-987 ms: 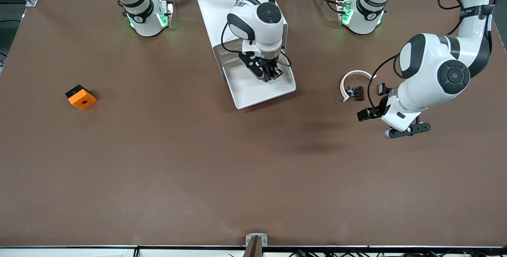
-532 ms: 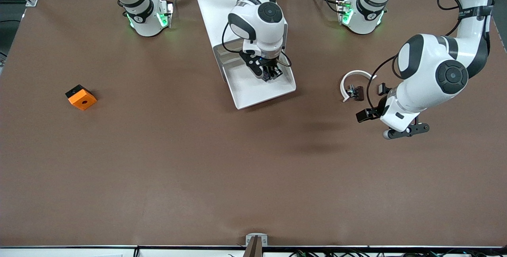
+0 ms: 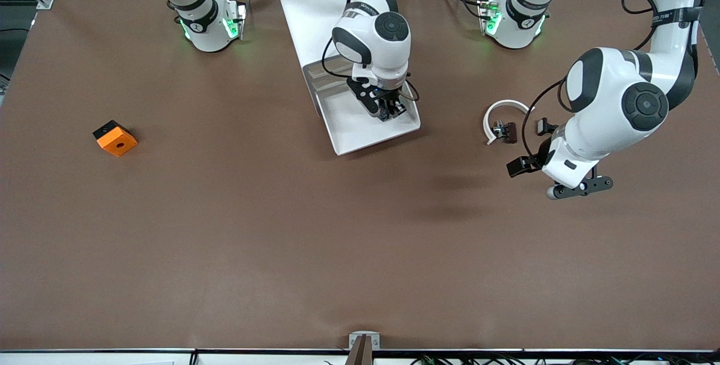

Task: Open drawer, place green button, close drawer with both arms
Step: 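Withdraw the right gripper while the left gripper pushes the drawer inward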

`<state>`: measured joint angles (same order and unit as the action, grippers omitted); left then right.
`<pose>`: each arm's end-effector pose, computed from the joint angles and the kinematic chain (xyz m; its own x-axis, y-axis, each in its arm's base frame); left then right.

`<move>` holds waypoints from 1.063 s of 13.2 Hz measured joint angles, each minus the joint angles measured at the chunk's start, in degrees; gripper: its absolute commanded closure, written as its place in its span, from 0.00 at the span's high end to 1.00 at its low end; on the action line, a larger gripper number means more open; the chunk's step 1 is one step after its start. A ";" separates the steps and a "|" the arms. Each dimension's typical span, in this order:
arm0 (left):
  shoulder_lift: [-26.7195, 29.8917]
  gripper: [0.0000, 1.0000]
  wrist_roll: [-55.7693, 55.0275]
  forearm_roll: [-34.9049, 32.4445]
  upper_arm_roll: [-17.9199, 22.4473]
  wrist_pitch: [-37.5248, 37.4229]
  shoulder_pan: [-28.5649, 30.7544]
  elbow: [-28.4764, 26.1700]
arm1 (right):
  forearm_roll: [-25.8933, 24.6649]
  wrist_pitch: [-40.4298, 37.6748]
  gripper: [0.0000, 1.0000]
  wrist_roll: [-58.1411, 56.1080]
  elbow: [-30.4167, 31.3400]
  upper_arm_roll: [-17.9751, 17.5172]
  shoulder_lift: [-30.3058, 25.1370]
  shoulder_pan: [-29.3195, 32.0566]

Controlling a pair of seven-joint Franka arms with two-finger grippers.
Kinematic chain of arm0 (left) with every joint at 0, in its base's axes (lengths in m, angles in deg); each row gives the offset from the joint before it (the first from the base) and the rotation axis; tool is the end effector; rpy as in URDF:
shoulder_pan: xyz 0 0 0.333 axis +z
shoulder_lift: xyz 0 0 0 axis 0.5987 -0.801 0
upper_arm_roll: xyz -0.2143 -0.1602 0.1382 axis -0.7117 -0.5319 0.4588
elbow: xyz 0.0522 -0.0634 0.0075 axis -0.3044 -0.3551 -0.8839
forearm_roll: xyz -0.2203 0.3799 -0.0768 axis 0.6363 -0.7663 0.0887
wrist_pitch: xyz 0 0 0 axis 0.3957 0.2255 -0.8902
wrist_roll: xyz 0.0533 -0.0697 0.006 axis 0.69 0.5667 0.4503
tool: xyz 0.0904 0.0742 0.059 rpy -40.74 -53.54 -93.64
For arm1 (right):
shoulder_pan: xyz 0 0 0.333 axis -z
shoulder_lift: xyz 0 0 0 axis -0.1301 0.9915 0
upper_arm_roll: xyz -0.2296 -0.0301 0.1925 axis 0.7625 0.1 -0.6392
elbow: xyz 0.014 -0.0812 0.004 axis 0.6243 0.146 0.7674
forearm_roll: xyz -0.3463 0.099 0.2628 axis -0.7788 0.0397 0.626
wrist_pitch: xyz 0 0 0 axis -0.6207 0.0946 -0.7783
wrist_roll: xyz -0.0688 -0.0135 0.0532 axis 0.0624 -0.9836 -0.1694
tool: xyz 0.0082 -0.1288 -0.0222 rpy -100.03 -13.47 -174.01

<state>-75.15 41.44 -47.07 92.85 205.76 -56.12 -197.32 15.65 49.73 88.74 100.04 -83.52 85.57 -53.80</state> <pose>0.6371 -0.1311 0.3296 0.9806 0.1894 -0.0506 0.1924 -0.9794 0.0608 0.3790 0.6253 0.2032 0.5730 -0.8195 -0.0060 -0.8194 -0.5727 -0.0235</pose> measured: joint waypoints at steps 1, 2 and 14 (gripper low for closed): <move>0.00 1.00 -0.09 0.00 0.00 0.00 0.00 0.08 | -0.25 0.00 1.00 0.01 -0.14 0.03 0.00 0.00; 0.00 1.00 -0.56 0.00 0.00 0.00 0.00 0.15 | -0.83 0.00 1.00 -0.05 -0.44 0.12 0.01 0.00; -8.55 1.00 -8.07 0.00 -10.37 2.38 -1.61 0.83 | -1.81 -18.25 1.00 -51.24 -13.62 2.24 -4.83 18.48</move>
<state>-83.70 33.38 -47.07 82.47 208.15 -57.72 -196.49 13.84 31.48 37.49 86.42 -81.28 80.74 -35.32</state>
